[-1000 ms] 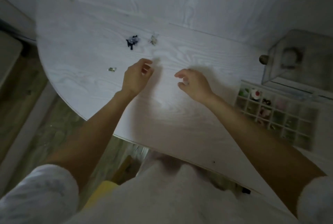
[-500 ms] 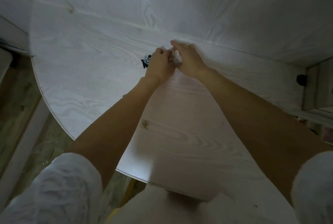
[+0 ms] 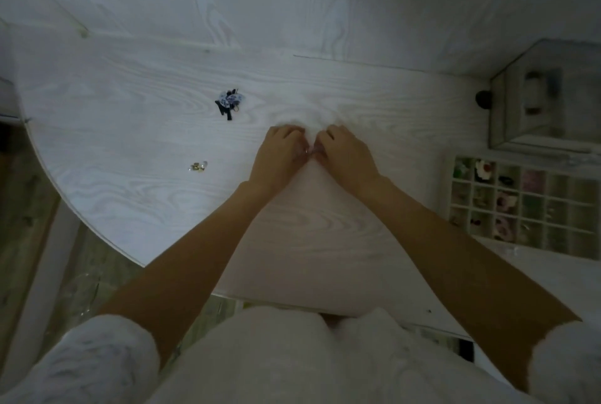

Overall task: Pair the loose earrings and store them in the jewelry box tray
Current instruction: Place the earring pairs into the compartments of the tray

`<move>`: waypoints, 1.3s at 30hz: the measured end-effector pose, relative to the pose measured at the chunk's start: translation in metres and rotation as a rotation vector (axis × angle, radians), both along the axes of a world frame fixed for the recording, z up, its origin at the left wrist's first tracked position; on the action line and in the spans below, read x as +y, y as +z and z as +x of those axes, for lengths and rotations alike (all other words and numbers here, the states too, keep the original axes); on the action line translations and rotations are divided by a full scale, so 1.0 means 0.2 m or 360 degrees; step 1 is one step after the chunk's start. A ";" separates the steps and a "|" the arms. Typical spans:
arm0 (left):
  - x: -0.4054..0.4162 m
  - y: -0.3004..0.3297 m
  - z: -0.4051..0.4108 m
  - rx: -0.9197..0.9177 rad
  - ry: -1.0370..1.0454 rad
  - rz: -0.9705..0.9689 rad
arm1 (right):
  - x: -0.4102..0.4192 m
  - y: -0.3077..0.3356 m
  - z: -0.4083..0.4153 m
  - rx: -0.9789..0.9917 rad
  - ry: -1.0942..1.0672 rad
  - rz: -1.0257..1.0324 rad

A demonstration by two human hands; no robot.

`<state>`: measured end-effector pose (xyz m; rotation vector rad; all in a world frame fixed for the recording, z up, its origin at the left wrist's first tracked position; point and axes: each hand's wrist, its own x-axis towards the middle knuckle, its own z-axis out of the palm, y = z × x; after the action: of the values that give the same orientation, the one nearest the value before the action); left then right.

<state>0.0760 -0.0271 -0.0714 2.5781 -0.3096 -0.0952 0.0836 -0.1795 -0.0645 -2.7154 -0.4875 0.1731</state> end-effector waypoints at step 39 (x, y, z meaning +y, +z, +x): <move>-1.85 0.19 -0.26 0.0410 -0.0437 -0.0293 | -1.67 0.18 -0.52 0.0055 -0.1251 0.0703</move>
<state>0.0247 -0.3975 -0.0344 2.2954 -0.5455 -0.4711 -0.0212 -0.5125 -0.0286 -2.2582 0.5074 -0.0928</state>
